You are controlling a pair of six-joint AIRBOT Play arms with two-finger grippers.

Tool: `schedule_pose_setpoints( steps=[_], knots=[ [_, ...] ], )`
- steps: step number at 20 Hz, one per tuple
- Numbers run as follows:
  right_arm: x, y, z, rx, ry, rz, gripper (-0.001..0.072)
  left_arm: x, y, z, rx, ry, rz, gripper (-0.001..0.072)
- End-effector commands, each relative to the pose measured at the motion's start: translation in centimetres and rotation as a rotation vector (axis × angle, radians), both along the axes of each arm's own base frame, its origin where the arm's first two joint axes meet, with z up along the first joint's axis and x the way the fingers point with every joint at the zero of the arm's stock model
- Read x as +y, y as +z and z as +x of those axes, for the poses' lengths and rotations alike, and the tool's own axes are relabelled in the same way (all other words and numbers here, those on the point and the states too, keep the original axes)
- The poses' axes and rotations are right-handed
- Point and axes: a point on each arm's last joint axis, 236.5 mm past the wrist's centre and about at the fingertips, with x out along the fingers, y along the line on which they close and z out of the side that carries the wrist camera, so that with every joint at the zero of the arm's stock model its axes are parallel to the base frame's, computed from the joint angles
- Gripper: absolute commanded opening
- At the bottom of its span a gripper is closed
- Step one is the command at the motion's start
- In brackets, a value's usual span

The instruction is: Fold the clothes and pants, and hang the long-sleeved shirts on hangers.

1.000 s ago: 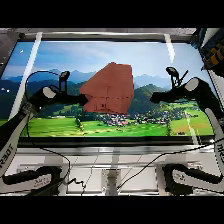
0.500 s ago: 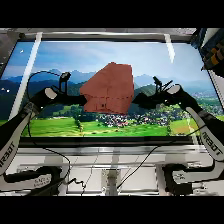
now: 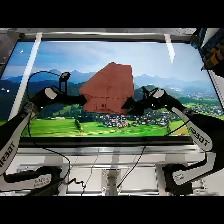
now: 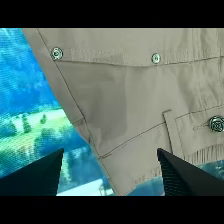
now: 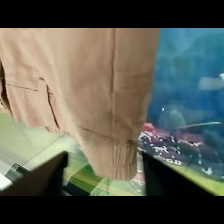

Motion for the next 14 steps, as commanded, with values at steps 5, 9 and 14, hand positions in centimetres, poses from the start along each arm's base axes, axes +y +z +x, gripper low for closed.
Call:
schedule_pose_setpoints(
  steps=[5, 9, 14],
  knots=[
    [0.7, 0.1, 0.5, 0.0, 0.002, 0.003, 0.0081, 0.2, 0.2, 0.6, -0.023, 0.013, 0.003, 0.0698],
    [0.5, 3.2, 0.4, -0.086, 0.226, 0.004, 0.0022, 0.2, 0.6, 0.9, -0.036, 0.015, 0.002, 0.0698],
    [-5.3, 7.0, -1.9, -0.074, 0.455, -0.124, 0.002, 0.3, 2.7, 1.7, -0.093, 0.023, -0.003, 0.0698]
  ],
)
